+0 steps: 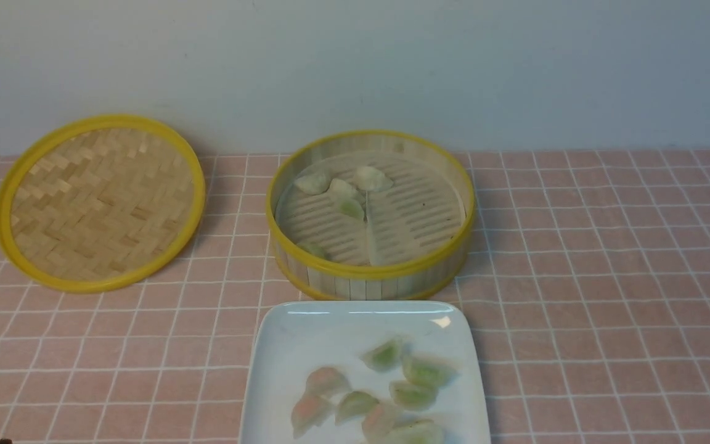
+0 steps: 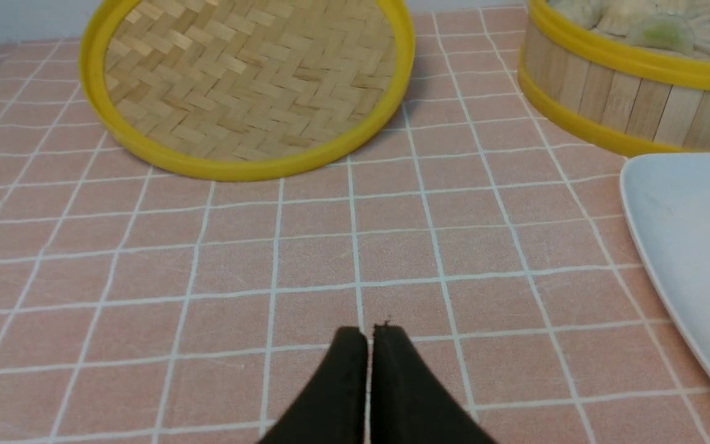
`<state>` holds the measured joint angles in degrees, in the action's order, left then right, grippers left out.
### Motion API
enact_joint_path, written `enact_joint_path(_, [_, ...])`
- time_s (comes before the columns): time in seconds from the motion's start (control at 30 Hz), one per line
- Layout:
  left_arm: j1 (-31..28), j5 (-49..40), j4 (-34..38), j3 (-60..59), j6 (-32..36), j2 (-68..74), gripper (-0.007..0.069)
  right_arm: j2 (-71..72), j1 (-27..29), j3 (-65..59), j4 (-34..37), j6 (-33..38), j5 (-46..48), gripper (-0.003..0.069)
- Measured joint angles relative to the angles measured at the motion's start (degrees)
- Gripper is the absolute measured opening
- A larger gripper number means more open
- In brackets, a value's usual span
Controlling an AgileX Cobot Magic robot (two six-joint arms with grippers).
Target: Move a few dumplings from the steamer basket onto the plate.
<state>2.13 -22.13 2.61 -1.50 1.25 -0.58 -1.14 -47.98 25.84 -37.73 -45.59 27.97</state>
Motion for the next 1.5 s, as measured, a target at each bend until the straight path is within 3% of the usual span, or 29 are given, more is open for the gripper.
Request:
enact_joint_path(0.53, [0.0, 0.0, 0.0, 0.0, 0.05, 0.0, -0.0006, 0.0, 0.0, 0.0, 0.0, 0.24, 0.0, -0.0015])
enact_joint_path(0.67, [0.0, 0.0, 0.0, 0.0, 0.05, 0.0, -0.0006, 0.0, 0.0, 0.0, 4.14, 3.51, -0.45, -0.0015])
enact_joint_path(0.93, [0.0, 0.0, 0.0, 0.0, 0.05, 0.0, -0.0006, 0.0, 0.0, -0.05, 33.36, 36.36, -5.27, -0.0015])
enact_joint_path(1.13, [0.0, 0.0, 0.0, 0.0, 0.05, 0.0, -0.0006, 0.0, 0.12, -0.12, 39.32, 42.6, -6.28, -0.0015])
enact_joint_path(1.27, [0.0, 0.0, 0.0, 0.0, 0.05, 0.0, -0.0006, 0.97, 6.93, -2.03, 39.94, 43.05, -6.47, -0.0015])
enact_joint_path(1.3, [0.0, 0.0, 0.0, 0.0, 0.05, 0.0, -0.0006, 1.14, 13.15, -4.19, 40.13, 43.11, -6.51, -0.0015])
enact_joint_path(1.47, [0.0, 0.0, 0.0, 0.0, 0.05, 0.0, -0.0006, 1.14, 28.02, -10.58, 40.13, 43.16, -6.45, -0.0015])
enact_joint_path(1.5, [0.0, 0.0, 0.0, 0.0, 0.05, 0.0, -0.0006, 1.49, 33.56, -14.01, 40.13, 43.16, -6.39, -0.0015])
